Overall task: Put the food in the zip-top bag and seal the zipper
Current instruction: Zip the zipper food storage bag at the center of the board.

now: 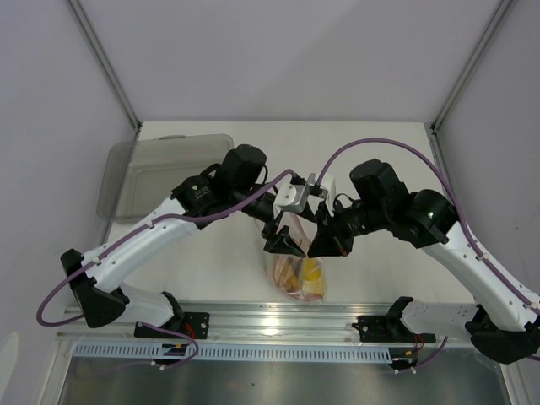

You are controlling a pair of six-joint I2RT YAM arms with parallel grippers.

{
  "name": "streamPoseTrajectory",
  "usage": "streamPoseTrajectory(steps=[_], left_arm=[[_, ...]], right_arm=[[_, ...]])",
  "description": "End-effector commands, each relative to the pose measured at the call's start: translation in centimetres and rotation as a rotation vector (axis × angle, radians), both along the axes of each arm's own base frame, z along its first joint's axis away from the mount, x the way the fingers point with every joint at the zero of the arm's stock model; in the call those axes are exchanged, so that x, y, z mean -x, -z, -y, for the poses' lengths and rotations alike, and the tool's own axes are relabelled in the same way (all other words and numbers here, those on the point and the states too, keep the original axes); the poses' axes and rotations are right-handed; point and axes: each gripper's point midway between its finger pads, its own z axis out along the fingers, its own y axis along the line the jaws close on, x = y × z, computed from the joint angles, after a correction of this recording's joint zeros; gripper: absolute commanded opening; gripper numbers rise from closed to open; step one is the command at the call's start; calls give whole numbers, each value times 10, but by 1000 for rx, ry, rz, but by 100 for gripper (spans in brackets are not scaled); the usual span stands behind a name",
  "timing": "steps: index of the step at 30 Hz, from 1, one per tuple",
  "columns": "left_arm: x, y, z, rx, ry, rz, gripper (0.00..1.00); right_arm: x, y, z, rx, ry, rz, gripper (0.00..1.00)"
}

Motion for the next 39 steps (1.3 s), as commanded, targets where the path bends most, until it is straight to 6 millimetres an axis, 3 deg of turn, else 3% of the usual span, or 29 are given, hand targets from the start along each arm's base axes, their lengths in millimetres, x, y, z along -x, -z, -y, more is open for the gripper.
streamPoseTrajectory(steps=[1,5,13,19,21,26,28,30,33,35,37,39], left_arm=[[3,-21,2,43,45,20,86],[8,-14,3,27,82,-18,83],[14,14,-6,-53,84,-76,66],[6,14,-12,-61,-10,-68,44],[2,8,-13,-55,-70,-77,28],[-14,10,-13,-95,-221,-129,3],[-14,11,-13,-109,-244,-163,4],[-11,12,-15,-102,-249,-175,11],[-13,15,-17,-92,-277,-183,5],[-13,12,-20,-84,-309,-191,1],[-16,6,-22,-61,-346,-190,1],[-18,1,-23,-46,-387,-216,1]], right_arm=[[2,-21,-5,-63,-26,39,0],[3,-21,-5,-64,-30,35,0],[-10,-27,-1,-64,40,83,0],[-20,-18,2,-18,99,73,0],[-25,-14,3,8,129,66,0],[-31,-6,3,46,157,54,0],[-30,-4,2,48,149,46,0],[-26,-3,-1,45,123,29,0],[-30,-2,-1,57,140,42,1],[-37,1,2,77,178,61,26],[-45,5,7,90,242,54,41],[-49,0,12,61,280,72,42]])
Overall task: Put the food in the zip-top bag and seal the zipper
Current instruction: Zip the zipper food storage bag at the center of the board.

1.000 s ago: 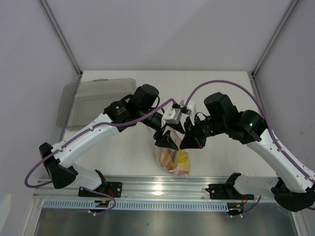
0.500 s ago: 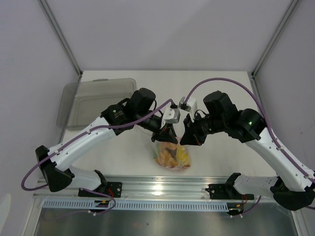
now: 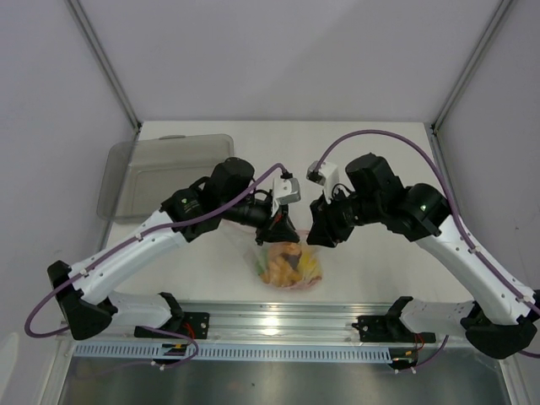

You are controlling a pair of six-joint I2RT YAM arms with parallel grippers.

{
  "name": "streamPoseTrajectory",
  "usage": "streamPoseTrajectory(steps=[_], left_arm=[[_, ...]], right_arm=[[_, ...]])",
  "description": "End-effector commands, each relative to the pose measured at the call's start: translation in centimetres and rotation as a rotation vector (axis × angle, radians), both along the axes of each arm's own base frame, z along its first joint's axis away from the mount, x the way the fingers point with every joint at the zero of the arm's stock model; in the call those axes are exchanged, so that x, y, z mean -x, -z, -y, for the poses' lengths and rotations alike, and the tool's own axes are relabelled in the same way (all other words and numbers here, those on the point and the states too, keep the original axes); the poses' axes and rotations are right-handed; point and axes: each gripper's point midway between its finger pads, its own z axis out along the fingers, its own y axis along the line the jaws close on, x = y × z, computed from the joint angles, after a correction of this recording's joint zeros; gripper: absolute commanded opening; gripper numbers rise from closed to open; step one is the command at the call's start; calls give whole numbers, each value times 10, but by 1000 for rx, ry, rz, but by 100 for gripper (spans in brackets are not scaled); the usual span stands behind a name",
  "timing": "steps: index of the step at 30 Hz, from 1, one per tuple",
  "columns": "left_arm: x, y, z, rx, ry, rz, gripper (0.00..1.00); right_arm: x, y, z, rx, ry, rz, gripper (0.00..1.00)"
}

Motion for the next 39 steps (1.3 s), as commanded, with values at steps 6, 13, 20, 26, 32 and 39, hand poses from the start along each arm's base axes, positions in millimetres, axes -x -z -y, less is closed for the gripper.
streamPoseTrajectory(steps=[6,13,20,26,32,39], left_arm=[[-16,-40,-9,140,-256,-73,1],[-10,-37,-11,214,-296,-152,1],[-6,-37,-16,214,-303,-158,1],[0,-36,-17,238,-287,-166,1],[-1,-40,-24,235,-310,-144,1],[3,-43,-24,231,-286,-143,1]], right_arm=[[-11,-12,3,-217,72,32,40],[-4,-29,-9,-407,-33,105,37],[0,-38,-20,-475,-129,101,35],[-4,-34,-22,-475,-149,94,35],[-36,-25,-3,-364,39,147,48],[-35,-15,-5,-368,-8,136,61]])
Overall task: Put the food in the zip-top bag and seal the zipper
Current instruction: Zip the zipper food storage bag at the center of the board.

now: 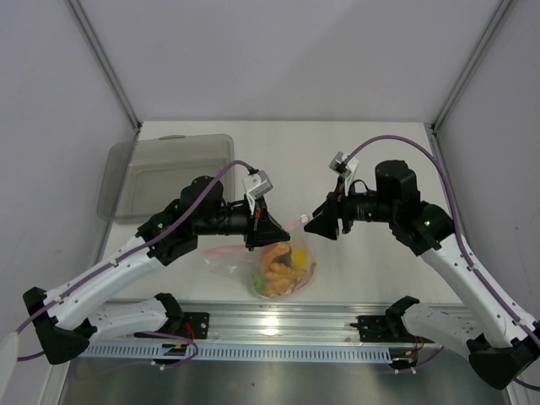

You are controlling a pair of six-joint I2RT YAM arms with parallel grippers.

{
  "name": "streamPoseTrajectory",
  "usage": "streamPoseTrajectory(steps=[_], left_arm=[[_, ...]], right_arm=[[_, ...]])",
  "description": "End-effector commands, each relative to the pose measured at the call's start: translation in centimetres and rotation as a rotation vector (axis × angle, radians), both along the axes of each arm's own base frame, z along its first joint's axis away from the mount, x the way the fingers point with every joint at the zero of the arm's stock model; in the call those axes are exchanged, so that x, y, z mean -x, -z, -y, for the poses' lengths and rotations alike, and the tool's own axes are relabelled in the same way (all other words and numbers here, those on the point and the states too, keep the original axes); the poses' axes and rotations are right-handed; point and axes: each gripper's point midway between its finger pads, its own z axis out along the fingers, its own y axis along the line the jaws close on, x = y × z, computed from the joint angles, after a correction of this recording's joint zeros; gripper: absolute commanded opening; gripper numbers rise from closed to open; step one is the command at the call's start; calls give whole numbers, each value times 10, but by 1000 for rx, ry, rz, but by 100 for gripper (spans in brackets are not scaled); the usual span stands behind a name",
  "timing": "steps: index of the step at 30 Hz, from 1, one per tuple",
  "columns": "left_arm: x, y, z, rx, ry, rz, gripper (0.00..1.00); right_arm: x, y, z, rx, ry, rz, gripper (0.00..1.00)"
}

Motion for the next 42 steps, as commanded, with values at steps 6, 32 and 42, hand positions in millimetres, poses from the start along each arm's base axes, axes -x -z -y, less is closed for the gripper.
streamPoseTrajectory(steps=[6,32,42], left_arm=[[3,-25,-3,64,8,53,1],[-16,-55,-11,122,-95,191,99],[-19,-59,7,186,-17,285,96]], right_arm=[[25,-33,-16,-157,-221,96,63],[31,-34,-25,-211,-235,-30,0],[45,-30,-31,-181,-282,-41,0]])
